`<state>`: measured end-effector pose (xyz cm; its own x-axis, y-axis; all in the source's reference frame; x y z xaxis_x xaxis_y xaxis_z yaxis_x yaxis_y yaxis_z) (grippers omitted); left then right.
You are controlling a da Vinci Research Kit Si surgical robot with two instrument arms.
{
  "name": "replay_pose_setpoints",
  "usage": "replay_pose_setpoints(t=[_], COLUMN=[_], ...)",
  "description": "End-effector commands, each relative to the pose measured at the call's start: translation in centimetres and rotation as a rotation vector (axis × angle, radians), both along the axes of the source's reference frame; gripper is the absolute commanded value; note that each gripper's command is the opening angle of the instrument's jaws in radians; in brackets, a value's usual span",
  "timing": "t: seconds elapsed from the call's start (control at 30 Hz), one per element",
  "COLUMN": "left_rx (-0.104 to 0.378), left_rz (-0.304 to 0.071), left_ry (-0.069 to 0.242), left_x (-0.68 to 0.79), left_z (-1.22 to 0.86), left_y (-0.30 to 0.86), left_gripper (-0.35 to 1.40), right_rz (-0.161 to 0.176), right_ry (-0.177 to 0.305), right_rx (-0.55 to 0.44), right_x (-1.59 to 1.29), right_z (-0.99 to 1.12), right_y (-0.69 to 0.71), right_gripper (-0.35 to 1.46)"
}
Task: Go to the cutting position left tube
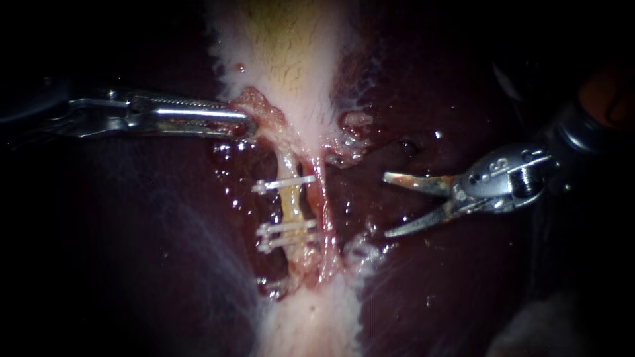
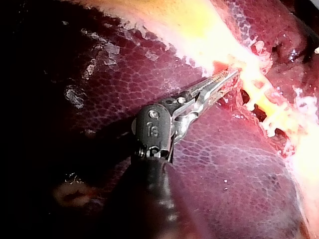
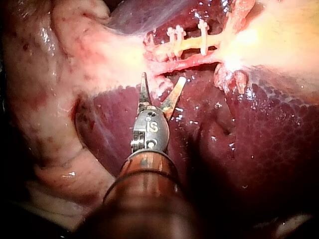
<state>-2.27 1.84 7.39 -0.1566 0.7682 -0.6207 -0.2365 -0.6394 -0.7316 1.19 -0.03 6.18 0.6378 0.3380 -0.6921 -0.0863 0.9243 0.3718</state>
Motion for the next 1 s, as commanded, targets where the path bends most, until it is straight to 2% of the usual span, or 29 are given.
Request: replay_pose_setpoints(t=[0.03,0.17,0.3,0.4,0.5,0.6,0.7,0.83,0.87,1.0], left_rx=[0.000,0.007,0.019,0.032,0.021,0.017,0.017,0.016,0.015,0.014], left_rz=[0.000,0.005,0.007,-0.007,-0.013,-0.018,-0.019,-0.020,-0.020,-0.021], left_ry=[0.000,-0.005,-0.010,-0.014,-0.023,-0.025,-0.025,-0.024,-0.024,-0.023], left_x=[0.01,0.12,0.25,0.38,0.49,0.55,0.55,0.54,0.54,0.53], left_z=[-0.01,-0.13,-0.42,-0.68,-0.90,-1.01,-1.02,-1.01,-1.01,-1.00], left_y=[0.00,0.03,0.08,0.11,0.14,0.16,0.14,0.12,0.12,0.11], left_gripper=[-0.35,-0.35,-0.35,-0.35,-0.35,-0.35,-0.35,-0.35,-0.35,-0.35], right_rz=[0.001,0.001,0.001,0.001,0.001,-0.001,-0.007,-0.052,-0.086,-0.114], right_ry=[0.000,0.000,0.000,0.000,0.000,0.001,0.006,0.039,0.058,0.055], right_rx=[0.001,0.001,0.001,0.001,0.001,0.003,0.011,0.074,0.111,0.170], right_x=[0.00,0.00,0.00,0.00,0.00,0.01,0.03,0.15,0.20,0.39], right_z=[0.00,0.00,-0.01,-0.01,-0.01,-0.02,-0.02,-0.01,-0.01,0.02], right_y=[0.00,0.00,0.00,0.00,0.00,0.00,0.00,0.01,0.01,0.01], right_gripper=[1.43,1.43,1.43,1.43,1.43,1.43,1.43,1.38,1.35,1.30])
